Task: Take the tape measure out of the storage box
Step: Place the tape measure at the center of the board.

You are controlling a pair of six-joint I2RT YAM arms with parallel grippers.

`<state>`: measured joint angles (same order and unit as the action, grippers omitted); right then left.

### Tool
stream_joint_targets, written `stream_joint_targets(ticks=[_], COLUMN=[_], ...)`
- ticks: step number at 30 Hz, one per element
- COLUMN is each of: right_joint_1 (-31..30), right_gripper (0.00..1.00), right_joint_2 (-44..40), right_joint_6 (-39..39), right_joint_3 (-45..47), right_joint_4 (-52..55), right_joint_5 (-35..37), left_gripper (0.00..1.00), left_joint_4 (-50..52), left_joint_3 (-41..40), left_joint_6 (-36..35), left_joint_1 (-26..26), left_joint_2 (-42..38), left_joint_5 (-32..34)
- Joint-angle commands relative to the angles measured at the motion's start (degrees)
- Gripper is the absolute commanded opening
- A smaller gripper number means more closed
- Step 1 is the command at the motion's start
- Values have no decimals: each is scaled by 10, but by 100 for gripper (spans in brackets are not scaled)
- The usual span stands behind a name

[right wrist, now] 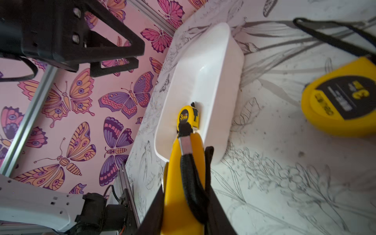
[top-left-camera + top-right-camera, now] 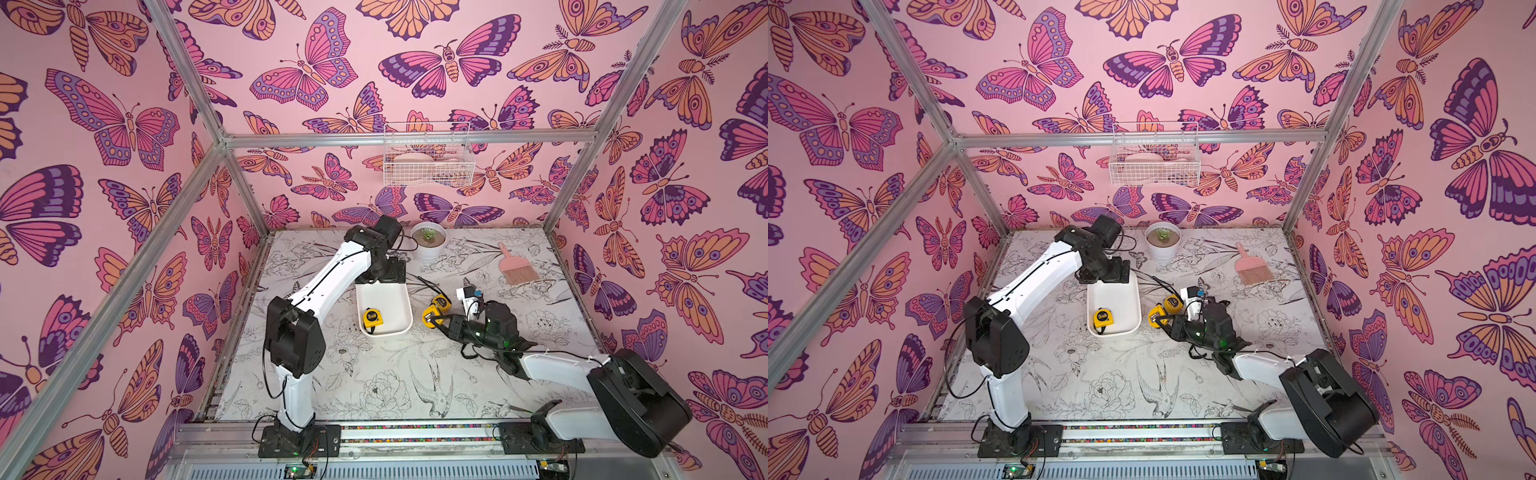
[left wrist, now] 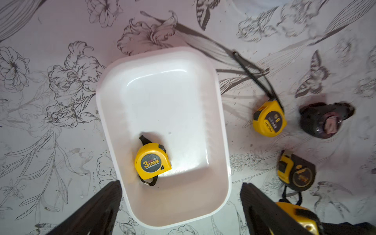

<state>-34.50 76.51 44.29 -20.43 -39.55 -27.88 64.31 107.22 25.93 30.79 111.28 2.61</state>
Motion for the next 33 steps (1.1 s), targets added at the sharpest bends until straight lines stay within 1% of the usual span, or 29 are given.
stream_joint_targets(ticks=[1,5,11,13,15,16,17,18,20,21,23,26,28,33], right_joint_1=[9,13,14,14,14,14,14,14,14,14,14,14,14,14], right_gripper=[10,10,10,12,16,21,29,38,54,61,70,81,86,89], right_joint_2=[-16,2,96,112,116,115,111,103,74,54,7,-56,-83,-126], right_joint_6=[-9,1,25,27,22,15,7,-3,-21,-33,-62,-98,-119,-138], right_joint_3=[24,50,41,35,25,17,9,0,-8,-13,-28,-47,-60,-83], right_joint_4=[47,33,-42,-48,-30,-7,23,54,100,136,210,296,337,374], right_joint_5=[4,3,-32,-35,-36,-35,-31,-24,-5,8,38,74,89,100], left_gripper=[97,97,97,97,97,97,97,97,98,98,98,98,98,98], left_joint_4=[28,34,45,51,54,57,57,60,68,72,79,88,93,115], left_joint_3=[-27,-35,-34,-35,-38,-41,-43,-44,-46,-46,-44,-41,-38,-20], left_joint_6=[-38,-37,-29,-28,-27,-26,-25,-23,-18,-16,-12,-4,3,28], left_joint_1=[5,12,29,32,34,36,37,37,37,38,39,40,40,43], left_joint_2=[20,34,59,63,64,64,66,68,70,73,76,84,93,120], left_joint_5=[27,21,16,21,24,27,29,29,34,36,38,38,40,40])
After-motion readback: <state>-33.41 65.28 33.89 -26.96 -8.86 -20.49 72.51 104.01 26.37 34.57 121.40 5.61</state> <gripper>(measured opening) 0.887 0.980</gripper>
